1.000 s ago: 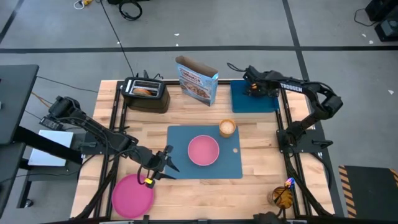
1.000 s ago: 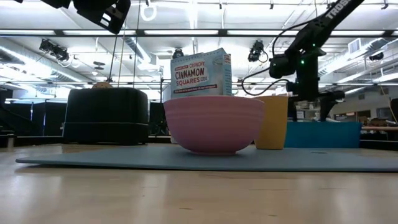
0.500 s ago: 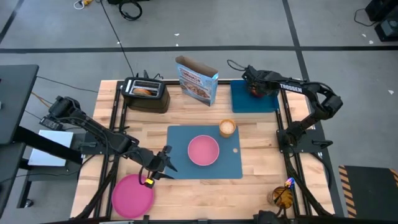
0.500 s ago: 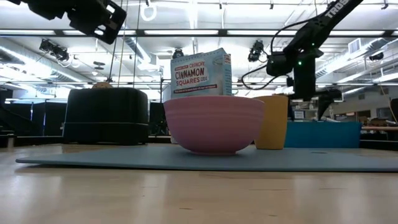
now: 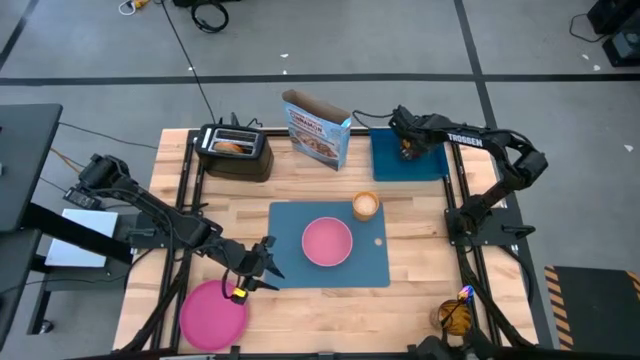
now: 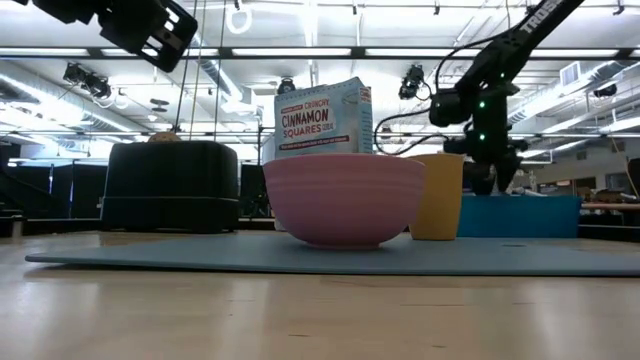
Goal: Arrange a breakfast setting
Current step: Put the apple on the blue cutting board to the top left of the pink bowl
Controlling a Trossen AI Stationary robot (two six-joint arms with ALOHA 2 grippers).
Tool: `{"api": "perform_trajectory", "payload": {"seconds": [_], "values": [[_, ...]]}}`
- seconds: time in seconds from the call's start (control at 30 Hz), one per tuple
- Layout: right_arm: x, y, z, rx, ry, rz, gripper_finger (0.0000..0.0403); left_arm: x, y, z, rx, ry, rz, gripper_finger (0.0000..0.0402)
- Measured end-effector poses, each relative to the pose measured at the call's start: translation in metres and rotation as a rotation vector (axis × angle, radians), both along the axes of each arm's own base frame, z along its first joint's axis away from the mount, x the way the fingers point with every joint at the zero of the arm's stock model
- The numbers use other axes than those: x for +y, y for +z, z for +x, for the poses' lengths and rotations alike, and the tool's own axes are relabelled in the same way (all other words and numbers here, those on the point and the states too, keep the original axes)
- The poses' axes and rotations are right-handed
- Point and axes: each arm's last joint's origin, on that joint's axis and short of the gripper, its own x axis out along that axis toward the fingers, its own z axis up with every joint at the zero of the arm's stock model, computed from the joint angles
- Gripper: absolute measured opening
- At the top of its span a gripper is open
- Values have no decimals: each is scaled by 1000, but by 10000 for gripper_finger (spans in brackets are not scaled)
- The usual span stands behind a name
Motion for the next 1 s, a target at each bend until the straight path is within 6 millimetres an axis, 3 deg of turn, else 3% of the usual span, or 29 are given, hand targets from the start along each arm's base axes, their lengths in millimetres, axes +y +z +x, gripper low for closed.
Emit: {"api": "perform_trajectory", "payload": {"seconds": [0.23, 0.6, 0.83, 1.0], "values": [[-9, -22, 0, 91, -1, 52, 346, 0, 2, 1, -2, 48, -58, 157], [12, 11, 8, -173, 67, 73, 345, 6, 4, 5, -24, 111, -68, 157], [14, 16, 9, -252, 123, 117, 368, 5, 5, 5, -28, 112, -77, 157], [16, 16, 7, -166, 137, 94, 397, 5, 5, 5, -26, 112, -80, 157]]}}
